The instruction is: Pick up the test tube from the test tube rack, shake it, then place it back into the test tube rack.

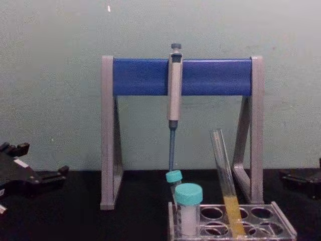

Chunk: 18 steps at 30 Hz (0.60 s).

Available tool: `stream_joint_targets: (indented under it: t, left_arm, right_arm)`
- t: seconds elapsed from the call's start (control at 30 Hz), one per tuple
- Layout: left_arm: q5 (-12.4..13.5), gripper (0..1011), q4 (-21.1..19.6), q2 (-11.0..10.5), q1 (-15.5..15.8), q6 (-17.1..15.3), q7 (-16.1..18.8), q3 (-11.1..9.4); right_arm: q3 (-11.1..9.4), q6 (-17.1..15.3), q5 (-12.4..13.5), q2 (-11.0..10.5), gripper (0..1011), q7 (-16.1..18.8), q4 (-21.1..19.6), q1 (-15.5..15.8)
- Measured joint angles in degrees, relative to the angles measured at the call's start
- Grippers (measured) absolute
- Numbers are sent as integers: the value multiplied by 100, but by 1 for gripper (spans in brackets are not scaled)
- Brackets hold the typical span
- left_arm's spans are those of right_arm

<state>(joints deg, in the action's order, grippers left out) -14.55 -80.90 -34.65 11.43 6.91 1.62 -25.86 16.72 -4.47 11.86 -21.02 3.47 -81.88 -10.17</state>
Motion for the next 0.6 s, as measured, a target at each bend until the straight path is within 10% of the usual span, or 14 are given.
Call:
stream_joint_targets:
  t: [0.6]
  left_arm:
    - [0,1001,0,0,0,0,0,0]
  right_arm:
    - [0,0,0,0,1000,0,0,0]
